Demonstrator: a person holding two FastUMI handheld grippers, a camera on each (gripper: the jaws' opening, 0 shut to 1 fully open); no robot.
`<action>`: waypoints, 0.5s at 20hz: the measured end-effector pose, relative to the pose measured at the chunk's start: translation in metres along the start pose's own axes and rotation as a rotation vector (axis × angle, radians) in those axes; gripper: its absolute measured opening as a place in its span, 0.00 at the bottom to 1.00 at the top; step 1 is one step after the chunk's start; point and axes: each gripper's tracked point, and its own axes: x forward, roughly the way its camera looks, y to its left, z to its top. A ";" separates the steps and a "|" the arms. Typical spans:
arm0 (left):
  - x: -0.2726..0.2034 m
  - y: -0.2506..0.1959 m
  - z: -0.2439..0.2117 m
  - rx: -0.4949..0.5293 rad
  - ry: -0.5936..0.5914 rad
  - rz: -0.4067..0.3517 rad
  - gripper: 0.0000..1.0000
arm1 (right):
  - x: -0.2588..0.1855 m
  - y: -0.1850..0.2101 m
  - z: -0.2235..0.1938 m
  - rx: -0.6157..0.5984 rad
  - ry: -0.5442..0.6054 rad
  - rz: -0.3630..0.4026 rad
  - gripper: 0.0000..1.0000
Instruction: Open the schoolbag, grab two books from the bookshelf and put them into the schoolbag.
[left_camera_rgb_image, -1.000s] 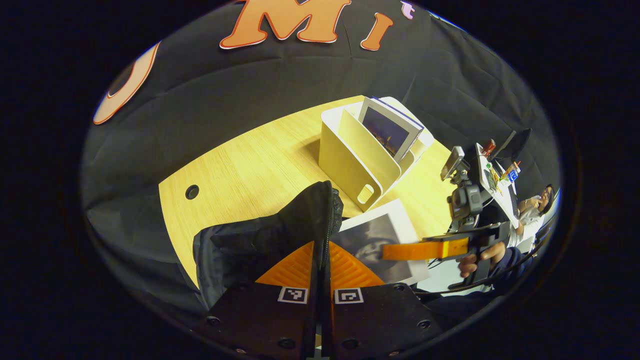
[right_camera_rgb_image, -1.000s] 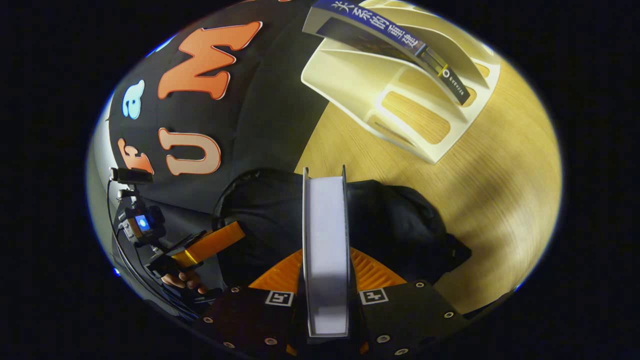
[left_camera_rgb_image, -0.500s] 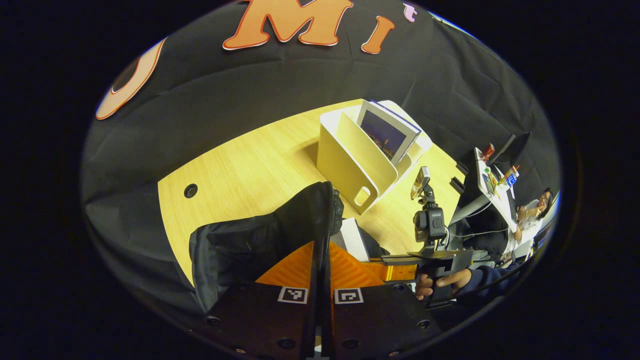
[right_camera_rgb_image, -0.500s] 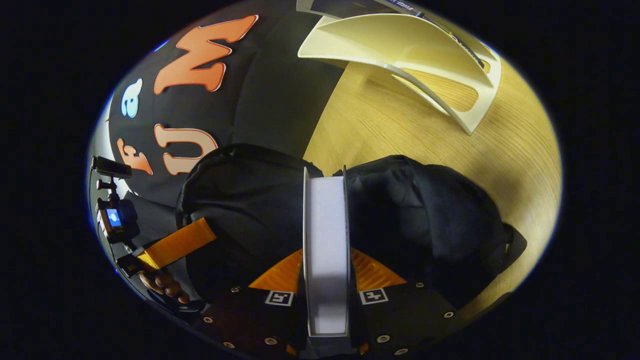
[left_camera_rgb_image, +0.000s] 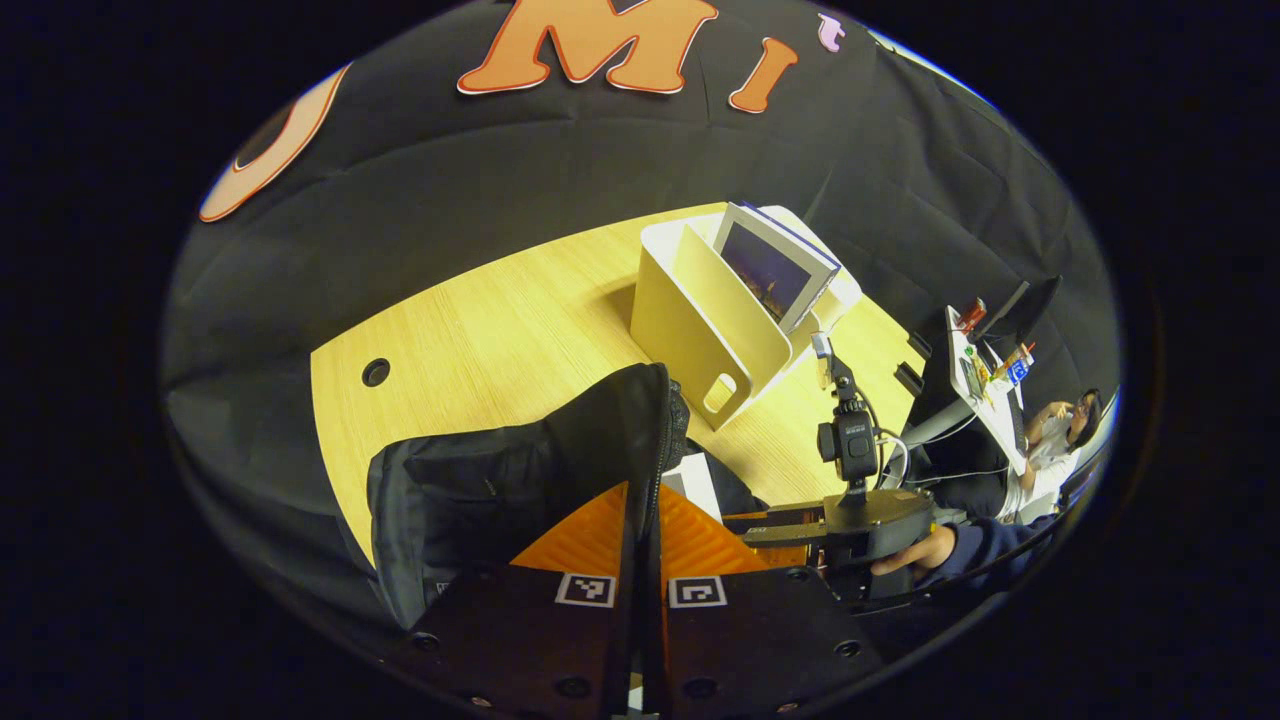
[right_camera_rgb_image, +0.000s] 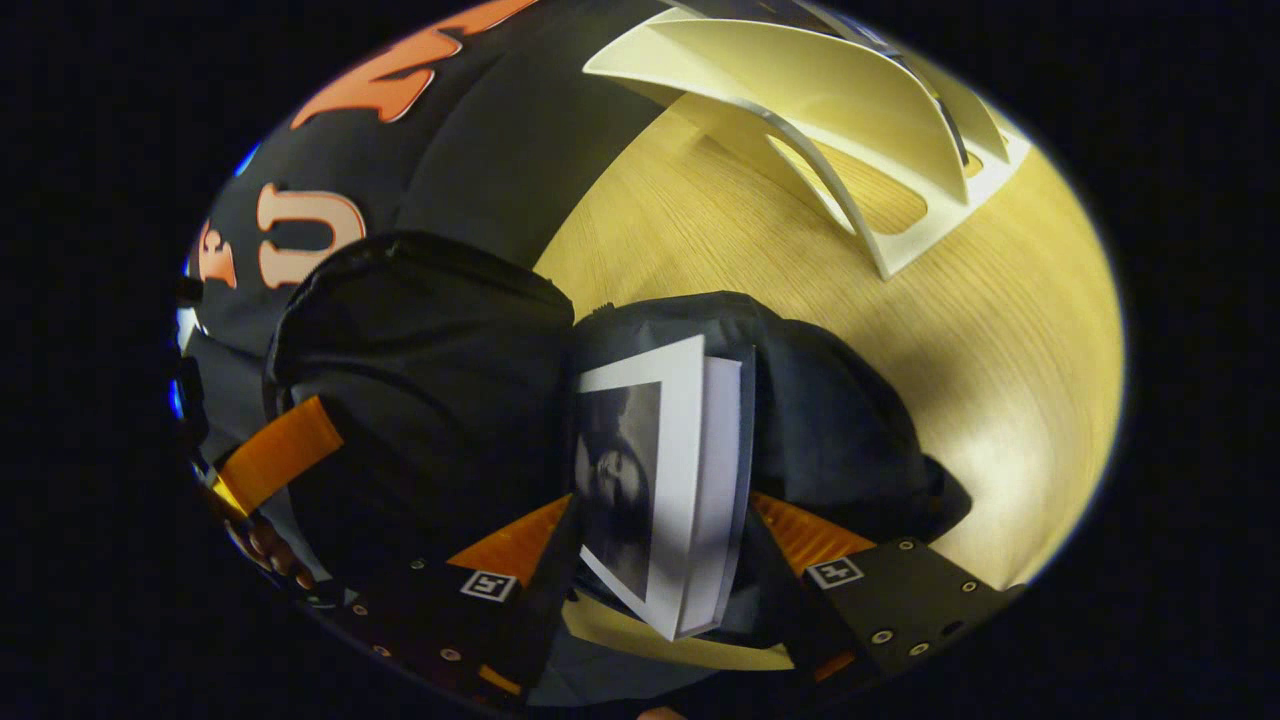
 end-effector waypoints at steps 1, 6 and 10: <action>0.001 0.000 0.001 -0.005 -0.002 -0.004 0.06 | -0.005 -0.002 0.001 -0.050 0.017 -0.029 0.94; 0.003 0.004 -0.002 -0.034 -0.008 0.008 0.06 | -0.033 -0.011 0.018 -0.177 0.039 -0.098 0.98; 0.007 0.004 0.000 -0.044 -0.010 0.025 0.06 | -0.065 -0.023 0.047 -0.248 0.024 -0.150 0.98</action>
